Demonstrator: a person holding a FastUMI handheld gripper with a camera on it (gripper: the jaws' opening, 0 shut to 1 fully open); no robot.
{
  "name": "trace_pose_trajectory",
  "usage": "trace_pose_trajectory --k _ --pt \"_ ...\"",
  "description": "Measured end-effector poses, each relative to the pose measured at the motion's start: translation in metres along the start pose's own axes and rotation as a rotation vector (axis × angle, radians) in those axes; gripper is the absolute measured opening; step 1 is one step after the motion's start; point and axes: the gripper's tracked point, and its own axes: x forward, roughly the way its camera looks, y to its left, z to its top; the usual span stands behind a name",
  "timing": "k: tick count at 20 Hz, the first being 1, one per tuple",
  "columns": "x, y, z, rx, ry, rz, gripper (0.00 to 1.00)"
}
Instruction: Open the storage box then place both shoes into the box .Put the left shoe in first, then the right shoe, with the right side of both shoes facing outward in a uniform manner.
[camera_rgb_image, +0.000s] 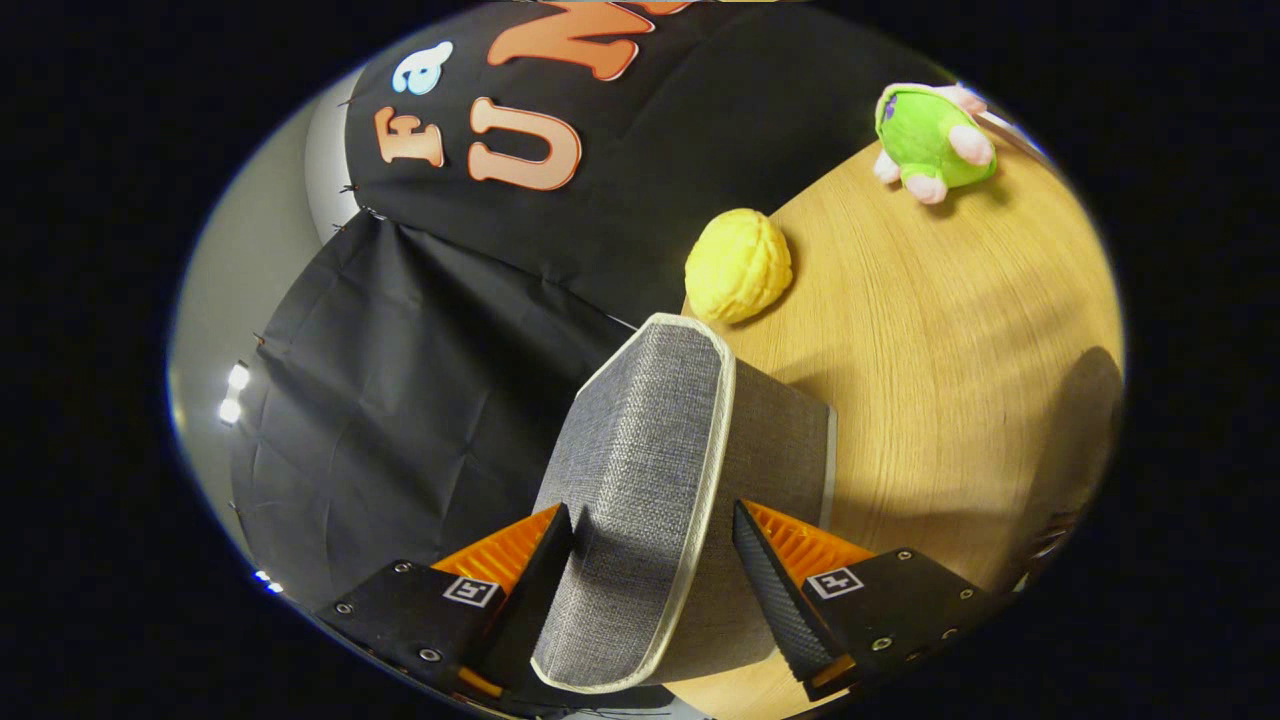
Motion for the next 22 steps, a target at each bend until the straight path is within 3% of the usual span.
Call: trace_pose_trajectory --k 6,9,11,13,16,22 --pt "-0.017 0.013 0.016 -0.024 -0.067 -0.026 0.67" --pt "-0.020 0.033 0.028 -0.017 -0.114 -0.002 0.37" --pt "-0.019 0.029 0.026 -0.047 -0.127 -0.050 0.26" --pt "-0.017 0.036 0.026 -0.022 -0.121 -0.042 0.13" --pt "-0.019 0.060 0.026 -0.024 -0.135 -0.021 0.05" --pt "-0.017 0.143 0.029 -0.116 -0.177 0.075 0.07"
